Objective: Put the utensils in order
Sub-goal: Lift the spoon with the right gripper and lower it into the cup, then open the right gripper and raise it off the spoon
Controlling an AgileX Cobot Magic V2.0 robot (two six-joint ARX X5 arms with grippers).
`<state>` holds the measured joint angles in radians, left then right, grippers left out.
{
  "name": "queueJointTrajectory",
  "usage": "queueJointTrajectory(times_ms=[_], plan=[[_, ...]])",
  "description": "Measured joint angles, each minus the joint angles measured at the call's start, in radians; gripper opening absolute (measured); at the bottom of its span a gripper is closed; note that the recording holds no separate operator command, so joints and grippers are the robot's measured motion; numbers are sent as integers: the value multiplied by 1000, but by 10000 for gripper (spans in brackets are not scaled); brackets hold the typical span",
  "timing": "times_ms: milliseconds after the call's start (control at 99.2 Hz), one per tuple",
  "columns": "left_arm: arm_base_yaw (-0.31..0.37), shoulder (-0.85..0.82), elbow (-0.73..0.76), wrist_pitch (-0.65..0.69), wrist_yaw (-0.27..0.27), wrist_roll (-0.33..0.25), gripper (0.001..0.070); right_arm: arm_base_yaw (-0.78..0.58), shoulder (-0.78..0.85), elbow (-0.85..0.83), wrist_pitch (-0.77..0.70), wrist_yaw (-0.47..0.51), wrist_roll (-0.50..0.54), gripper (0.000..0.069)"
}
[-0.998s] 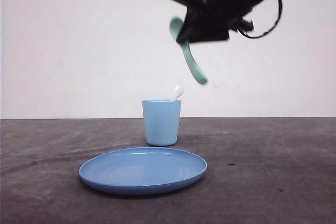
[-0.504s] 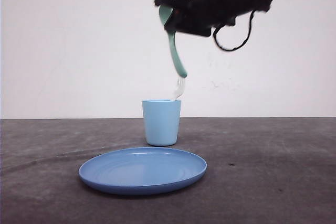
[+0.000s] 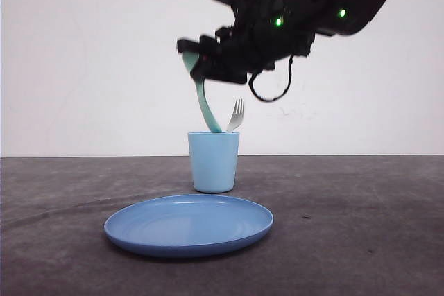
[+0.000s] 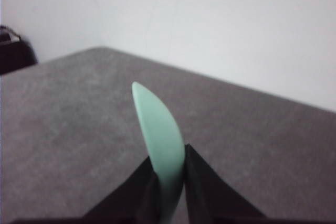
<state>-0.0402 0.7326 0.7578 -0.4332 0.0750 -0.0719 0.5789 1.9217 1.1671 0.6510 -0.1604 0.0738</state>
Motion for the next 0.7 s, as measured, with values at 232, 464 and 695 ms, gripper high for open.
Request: queueJointTrajectory(times_ms=[232, 464, 695], plan=[[0, 0, 0, 0, 0, 0, 236, 0, 6, 0, -57, 0, -2, 49], [0, 0, 0, 0, 0, 0, 236, 2, 37, 1, -67, 2, -7, 49], [0, 0, 0, 1, 0, 0, 236, 5, 38, 1, -89, 2, -7, 51]])
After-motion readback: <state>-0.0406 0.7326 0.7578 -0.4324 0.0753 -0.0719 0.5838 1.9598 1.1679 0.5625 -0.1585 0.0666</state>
